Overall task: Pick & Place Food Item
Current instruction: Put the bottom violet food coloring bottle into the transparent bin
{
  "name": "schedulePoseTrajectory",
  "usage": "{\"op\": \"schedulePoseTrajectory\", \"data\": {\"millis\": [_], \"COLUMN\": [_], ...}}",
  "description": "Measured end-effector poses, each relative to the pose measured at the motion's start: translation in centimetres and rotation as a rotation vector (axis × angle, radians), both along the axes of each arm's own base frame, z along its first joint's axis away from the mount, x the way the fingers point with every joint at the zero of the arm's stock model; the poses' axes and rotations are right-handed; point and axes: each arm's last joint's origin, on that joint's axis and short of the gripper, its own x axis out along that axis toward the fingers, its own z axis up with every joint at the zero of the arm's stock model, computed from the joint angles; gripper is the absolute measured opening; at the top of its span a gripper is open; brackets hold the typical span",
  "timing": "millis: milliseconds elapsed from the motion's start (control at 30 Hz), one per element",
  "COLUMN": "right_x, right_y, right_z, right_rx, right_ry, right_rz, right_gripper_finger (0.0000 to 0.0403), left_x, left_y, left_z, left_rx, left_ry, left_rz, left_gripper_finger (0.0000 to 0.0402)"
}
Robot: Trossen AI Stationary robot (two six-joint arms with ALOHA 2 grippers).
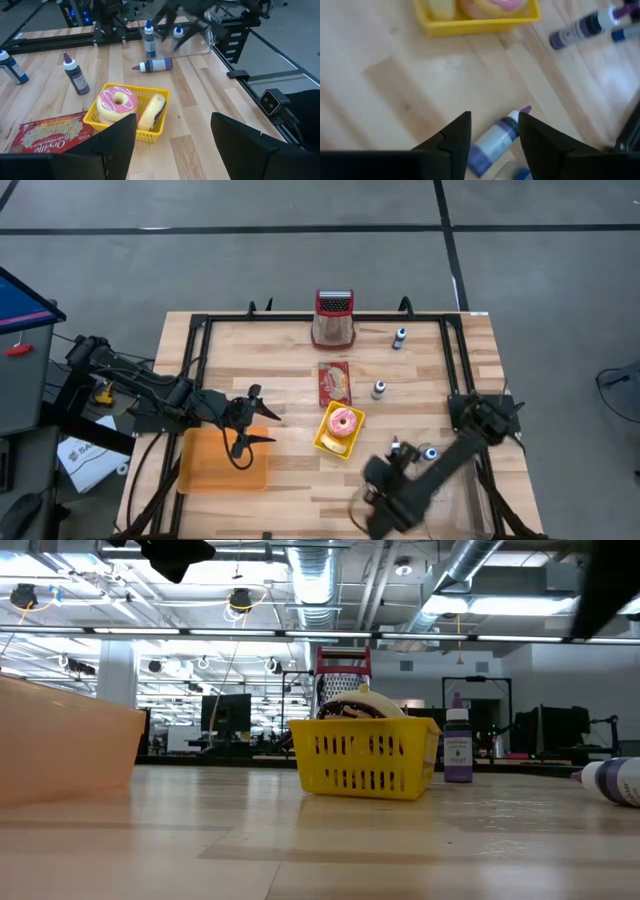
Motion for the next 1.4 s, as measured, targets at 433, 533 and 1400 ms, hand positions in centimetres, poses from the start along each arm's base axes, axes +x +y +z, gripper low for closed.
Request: {"op": "schedulePoseTrajectory", "data": {"millis": [433,533,1400], "right_x": [5.9,5.2,-5.2], "right_y": [-9.3,-9.4,-13.7], "right_z": [-0.4,-1.6,-5.4], "right_rx": [0.167,0.167,0.573], "right_ry": [0.188,0.229,-0.221], "right_rz": [-0.267,-0.322,-0.496], "right_gripper_finger": [0.0226,0.0228,0.0196], "left_x": [-0.3,-0.4,-0.4], "left_y": [-0.7,-1.1,-1.5], "left_z": [0.0,0.0,0.5], "left_rx": [-0.009,-0.012,-0.007], "left_ry": [0.001,0.001,-0.049], "left_rz": [-0.030,-0.048,-0.077], "left_gripper_finger": [0.0250,0.0250,0.0250]}}
